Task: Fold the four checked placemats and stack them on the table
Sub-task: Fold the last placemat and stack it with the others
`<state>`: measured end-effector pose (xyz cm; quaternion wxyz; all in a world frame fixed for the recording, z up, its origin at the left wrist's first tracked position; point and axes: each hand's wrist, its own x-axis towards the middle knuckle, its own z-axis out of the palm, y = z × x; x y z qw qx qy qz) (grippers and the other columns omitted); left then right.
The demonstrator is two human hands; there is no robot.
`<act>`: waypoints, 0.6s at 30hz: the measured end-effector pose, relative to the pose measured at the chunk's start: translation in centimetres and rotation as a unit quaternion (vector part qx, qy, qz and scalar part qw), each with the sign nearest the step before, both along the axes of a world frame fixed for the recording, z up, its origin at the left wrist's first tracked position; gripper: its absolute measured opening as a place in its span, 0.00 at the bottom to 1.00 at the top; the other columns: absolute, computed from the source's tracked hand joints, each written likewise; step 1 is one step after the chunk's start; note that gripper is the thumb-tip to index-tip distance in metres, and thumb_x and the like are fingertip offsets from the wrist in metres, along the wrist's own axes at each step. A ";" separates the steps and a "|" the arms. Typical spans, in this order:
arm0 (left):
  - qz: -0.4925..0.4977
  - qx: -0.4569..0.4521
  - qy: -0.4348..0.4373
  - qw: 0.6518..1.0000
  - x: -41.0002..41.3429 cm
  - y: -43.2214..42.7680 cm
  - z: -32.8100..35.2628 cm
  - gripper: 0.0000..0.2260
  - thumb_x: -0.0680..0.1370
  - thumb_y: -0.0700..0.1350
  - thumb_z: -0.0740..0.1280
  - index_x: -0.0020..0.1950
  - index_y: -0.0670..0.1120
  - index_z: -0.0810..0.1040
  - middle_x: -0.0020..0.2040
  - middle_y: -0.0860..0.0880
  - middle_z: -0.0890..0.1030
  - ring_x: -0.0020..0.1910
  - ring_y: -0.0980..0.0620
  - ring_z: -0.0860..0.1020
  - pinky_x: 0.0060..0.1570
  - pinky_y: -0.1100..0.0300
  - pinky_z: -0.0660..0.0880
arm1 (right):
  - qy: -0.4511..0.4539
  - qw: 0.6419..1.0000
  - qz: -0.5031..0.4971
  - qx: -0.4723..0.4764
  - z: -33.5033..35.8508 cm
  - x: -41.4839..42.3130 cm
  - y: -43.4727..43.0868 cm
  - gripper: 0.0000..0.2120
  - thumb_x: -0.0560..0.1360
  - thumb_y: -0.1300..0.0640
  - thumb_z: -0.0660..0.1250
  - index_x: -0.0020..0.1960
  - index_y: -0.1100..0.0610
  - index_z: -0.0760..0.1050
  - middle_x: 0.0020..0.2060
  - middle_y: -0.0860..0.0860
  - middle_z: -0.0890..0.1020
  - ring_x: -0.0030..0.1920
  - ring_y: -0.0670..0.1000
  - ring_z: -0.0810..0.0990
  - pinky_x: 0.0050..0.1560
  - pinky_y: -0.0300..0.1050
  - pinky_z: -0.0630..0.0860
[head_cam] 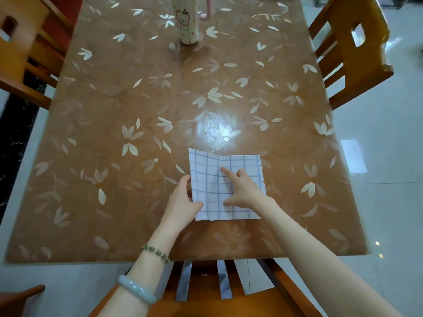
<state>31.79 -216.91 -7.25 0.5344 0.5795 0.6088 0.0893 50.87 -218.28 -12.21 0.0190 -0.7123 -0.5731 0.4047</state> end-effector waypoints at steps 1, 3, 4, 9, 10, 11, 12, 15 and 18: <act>-0.003 0.006 -0.005 1.000 0.3 -0.1 0.5 0.31 0.74 0.35 0.67 0.73 0.51 0.61 0.59 0.56 0.73 0.46 0.60 0.77 0.38 0.66 0.75 | -0.002 1.000 0.004 -0.002 0.0 0.0 0.1 0.49 0.64 0.53 0.76 0.76 0.43 0.50 0.52 0.51 0.63 0.50 0.51 0.68 0.51 0.47 0.75; -0.011 0.018 -0.013 1.000 1.2 -0.3 1.4 0.32 0.74 0.36 0.68 0.74 0.53 0.61 0.57 0.58 0.74 0.45 0.60 0.78 0.42 0.62 0.78 | -0.004 1.000 0.012 -0.010 0.2 0.1 0.2 0.51 0.64 0.52 0.76 0.76 0.43 0.48 0.52 0.51 0.63 0.50 0.52 0.68 0.51 0.48 0.75; -0.018 0.025 -0.012 0.999 1.7 -0.5 1.8 0.32 0.74 0.36 0.68 0.74 0.54 0.60 0.57 0.57 0.74 0.46 0.59 0.78 0.45 0.59 0.79 | -0.004 1.000 0.016 -0.013 0.3 0.1 0.3 0.52 0.64 0.52 0.77 0.76 0.43 0.47 0.52 0.51 0.63 0.50 0.52 0.68 0.51 0.48 0.75; -0.038 0.044 -0.011 0.998 3.3 -1.2 2.1 0.34 0.74 0.36 0.67 0.75 0.57 0.59 0.57 0.56 0.72 0.51 0.56 0.75 0.40 0.68 0.73 | -0.011 0.999 0.027 -0.016 0.5 0.1 0.5 0.53 0.64 0.52 0.77 0.77 0.43 0.44 0.52 0.52 0.62 0.51 0.52 0.67 0.51 0.49 0.75; -0.033 0.044 -0.013 0.998 3.2 -1.1 1.9 0.34 0.74 0.36 0.67 0.75 0.57 0.59 0.59 0.54 0.73 0.53 0.54 0.75 0.43 0.66 0.75 | -0.012 0.999 0.026 -0.016 0.6 -0.1 0.5 0.53 0.64 0.52 0.76 0.77 0.44 0.44 0.52 0.52 0.62 0.51 0.52 0.67 0.51 0.49 0.75; -0.027 0.042 -0.014 0.999 2.9 -1.1 1.8 0.35 0.73 0.36 0.67 0.75 0.57 0.59 0.61 0.53 0.73 0.55 0.53 0.75 0.48 0.60 0.77 | -0.011 1.000 0.024 -0.015 0.6 -0.3 0.6 0.53 0.64 0.52 0.76 0.77 0.44 0.44 0.52 0.51 0.62 0.51 0.52 0.67 0.50 0.49 0.75; -0.023 0.040 -0.012 0.999 2.5 -0.9 1.7 0.35 0.73 0.36 0.67 0.75 0.57 0.59 0.62 0.52 0.73 0.56 0.52 0.76 0.51 0.55 0.79 | -0.010 1.000 0.021 -0.013 0.6 -0.7 0.6 0.53 0.64 0.53 0.76 0.77 0.44 0.44 0.52 0.51 0.62 0.51 0.52 0.67 0.49 0.48 0.75; -0.010 0.029 -0.013 0.999 1.0 -0.4 2.0 0.36 0.73 0.35 0.67 0.75 0.56 0.59 0.64 0.53 0.73 0.56 0.53 0.77 0.49 0.57 0.79 | -0.008 1.000 0.024 -0.005 0.4 -2.5 1.0 0.54 0.63 0.52 0.76 0.77 0.45 0.44 0.54 0.53 0.63 0.53 0.54 0.68 0.47 0.48 0.74; -0.009 0.031 -0.008 0.999 -1.0 0.2 2.6 0.35 0.73 0.34 0.67 0.75 0.55 0.60 0.62 0.54 0.73 0.53 0.56 0.77 0.42 0.64 0.76 | -0.009 0.999 0.036 0.007 0.2 -5.1 1.7 0.52 0.64 0.51 0.76 0.76 0.47 0.45 0.56 0.55 0.65 0.55 0.56 0.70 0.46 0.50 0.75</act>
